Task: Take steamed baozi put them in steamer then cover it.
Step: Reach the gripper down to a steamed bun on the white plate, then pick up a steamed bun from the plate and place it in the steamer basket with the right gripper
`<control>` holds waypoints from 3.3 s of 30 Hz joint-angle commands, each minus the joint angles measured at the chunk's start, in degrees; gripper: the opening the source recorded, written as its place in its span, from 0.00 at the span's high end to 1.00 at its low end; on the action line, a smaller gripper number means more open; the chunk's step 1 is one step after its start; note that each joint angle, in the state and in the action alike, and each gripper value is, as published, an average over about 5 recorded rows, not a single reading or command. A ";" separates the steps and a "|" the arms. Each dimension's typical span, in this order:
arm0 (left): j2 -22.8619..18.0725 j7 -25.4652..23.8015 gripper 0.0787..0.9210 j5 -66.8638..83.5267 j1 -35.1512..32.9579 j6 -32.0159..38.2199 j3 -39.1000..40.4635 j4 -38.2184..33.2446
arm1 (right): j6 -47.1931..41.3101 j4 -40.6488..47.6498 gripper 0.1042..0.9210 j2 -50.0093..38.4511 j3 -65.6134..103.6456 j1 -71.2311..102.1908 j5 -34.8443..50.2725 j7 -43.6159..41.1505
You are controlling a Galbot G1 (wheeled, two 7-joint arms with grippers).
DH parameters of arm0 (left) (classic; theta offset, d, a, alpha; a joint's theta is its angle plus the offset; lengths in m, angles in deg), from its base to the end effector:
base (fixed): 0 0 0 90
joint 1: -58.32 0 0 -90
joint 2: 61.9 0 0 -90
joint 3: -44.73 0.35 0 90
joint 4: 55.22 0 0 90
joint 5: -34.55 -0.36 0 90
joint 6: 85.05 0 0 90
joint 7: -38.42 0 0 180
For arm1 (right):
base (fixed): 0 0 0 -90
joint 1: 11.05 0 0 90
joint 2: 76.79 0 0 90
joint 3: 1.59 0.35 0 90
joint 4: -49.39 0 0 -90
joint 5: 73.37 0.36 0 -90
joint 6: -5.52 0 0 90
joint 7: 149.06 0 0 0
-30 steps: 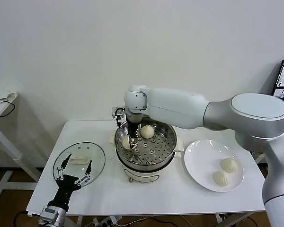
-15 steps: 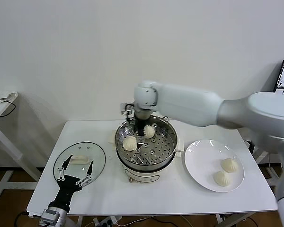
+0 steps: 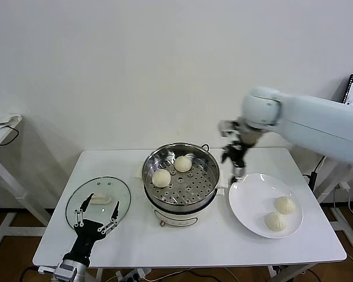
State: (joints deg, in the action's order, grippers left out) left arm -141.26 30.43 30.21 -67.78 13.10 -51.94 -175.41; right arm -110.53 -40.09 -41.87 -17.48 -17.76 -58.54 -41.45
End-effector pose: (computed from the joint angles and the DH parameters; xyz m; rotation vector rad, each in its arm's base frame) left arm 0.1558 0.0667 -0.3109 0.2588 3.0680 0.4589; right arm 0.4943 -0.0915 -0.0411 1.3228 -1.2704 1.2812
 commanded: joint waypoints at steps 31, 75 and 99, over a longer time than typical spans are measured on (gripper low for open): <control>-0.61 0.24 0.12 -1.10 0.00 -0.02 0.60 0.18 | 9.65 11.96 0.12 -4.00 36.52 45.08 -24.18 0.99; -0.53 0.31 0.12 -1.29 0.29 -0.21 0.59 0.44 | 9.96 11.68 0.31 -4.34 30.86 38.12 -20.98 -0.70; -0.33 0.46 0.12 -1.62 0.07 -0.24 0.54 -0.48 | 32.01 -1.62 0.32 5.44 0.90 -14.14 -9.26 -3.13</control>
State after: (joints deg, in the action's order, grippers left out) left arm -141.64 30.92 28.59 -67.78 12.86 -51.39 -176.06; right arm -87.86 -38.20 -42.22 -7.68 -16.27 -69.81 -44.46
